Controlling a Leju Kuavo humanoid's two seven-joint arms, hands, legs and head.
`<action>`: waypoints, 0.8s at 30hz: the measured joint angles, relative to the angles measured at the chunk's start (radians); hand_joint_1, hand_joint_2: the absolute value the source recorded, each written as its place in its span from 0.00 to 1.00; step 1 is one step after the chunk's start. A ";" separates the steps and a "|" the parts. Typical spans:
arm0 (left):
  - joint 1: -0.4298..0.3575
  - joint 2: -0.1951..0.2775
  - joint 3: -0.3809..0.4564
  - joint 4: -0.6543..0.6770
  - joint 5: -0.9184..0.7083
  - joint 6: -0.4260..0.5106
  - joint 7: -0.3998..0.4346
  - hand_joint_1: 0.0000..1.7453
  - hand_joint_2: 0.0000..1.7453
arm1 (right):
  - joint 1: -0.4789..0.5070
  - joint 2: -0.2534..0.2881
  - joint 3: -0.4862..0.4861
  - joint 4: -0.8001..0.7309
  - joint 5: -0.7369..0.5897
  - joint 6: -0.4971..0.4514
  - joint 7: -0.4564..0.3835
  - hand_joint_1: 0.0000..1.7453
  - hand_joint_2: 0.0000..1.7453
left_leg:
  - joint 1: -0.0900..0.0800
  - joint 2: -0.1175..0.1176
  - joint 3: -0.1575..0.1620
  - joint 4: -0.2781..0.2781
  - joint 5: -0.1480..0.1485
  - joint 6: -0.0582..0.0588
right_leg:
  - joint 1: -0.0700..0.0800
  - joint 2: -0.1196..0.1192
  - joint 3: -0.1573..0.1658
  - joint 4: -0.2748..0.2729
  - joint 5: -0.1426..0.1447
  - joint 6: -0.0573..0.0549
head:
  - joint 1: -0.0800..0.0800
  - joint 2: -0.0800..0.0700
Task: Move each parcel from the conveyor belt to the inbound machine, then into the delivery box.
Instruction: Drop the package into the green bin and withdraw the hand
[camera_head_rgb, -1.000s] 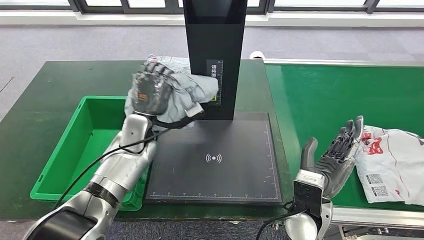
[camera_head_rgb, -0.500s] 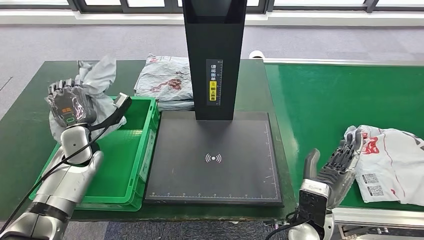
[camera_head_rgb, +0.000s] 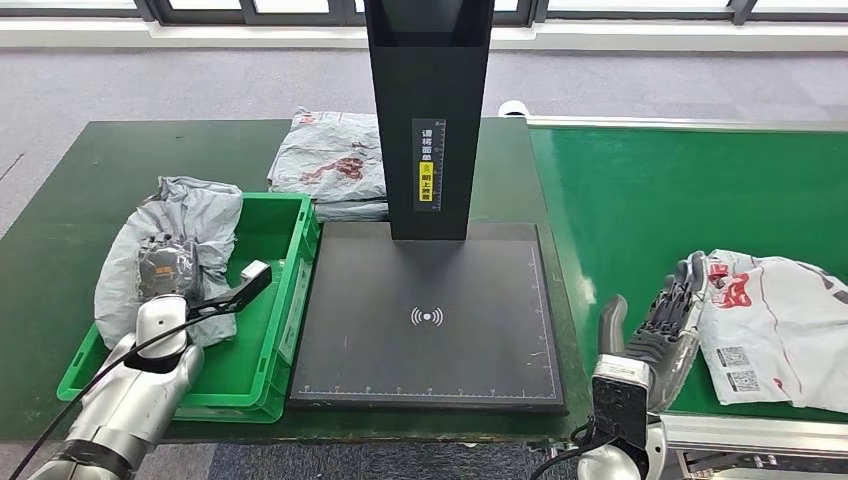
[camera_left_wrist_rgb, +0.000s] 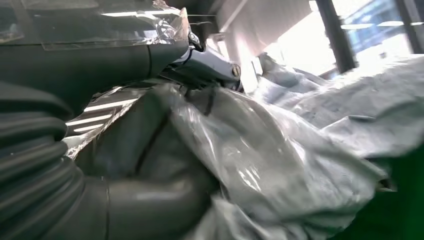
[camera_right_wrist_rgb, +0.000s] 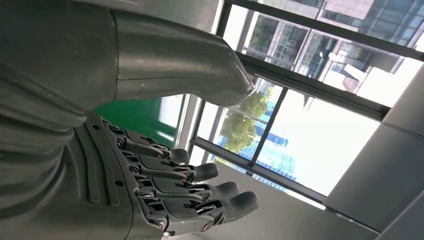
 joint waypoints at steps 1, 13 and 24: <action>0.000 -0.008 0.013 0.002 0.000 0.013 -0.032 0.00 1.00 | 0.002 0.000 -0.002 0.000 -0.005 0.006 0.001 0.00 1.00 | 0.000 0.000 0.000 0.000 0.000 0.000 | 0.000 0.000 0.000 0.000 0.000 0.000 | 0.000 0.000; 0.003 -0.130 0.195 -0.123 0.357 0.394 -0.427 0.00 0.00 | 0.033 -0.008 -0.027 0.006 -0.024 0.058 0.049 0.00 1.00 | 0.000 -0.001 -0.001 0.000 0.000 0.000 | 0.000 -0.001 0.000 0.000 0.000 0.000 | 0.000 0.000; 0.008 -0.216 0.232 -0.183 0.997 0.391 -0.783 0.00 1.00 | -0.006 -0.024 -0.027 0.098 -0.073 0.050 0.032 0.00 1.00 | 0.000 -0.001 -0.001 0.000 0.000 0.000 | 0.000 -0.001 0.001 0.000 0.000 0.000 | 0.000 0.000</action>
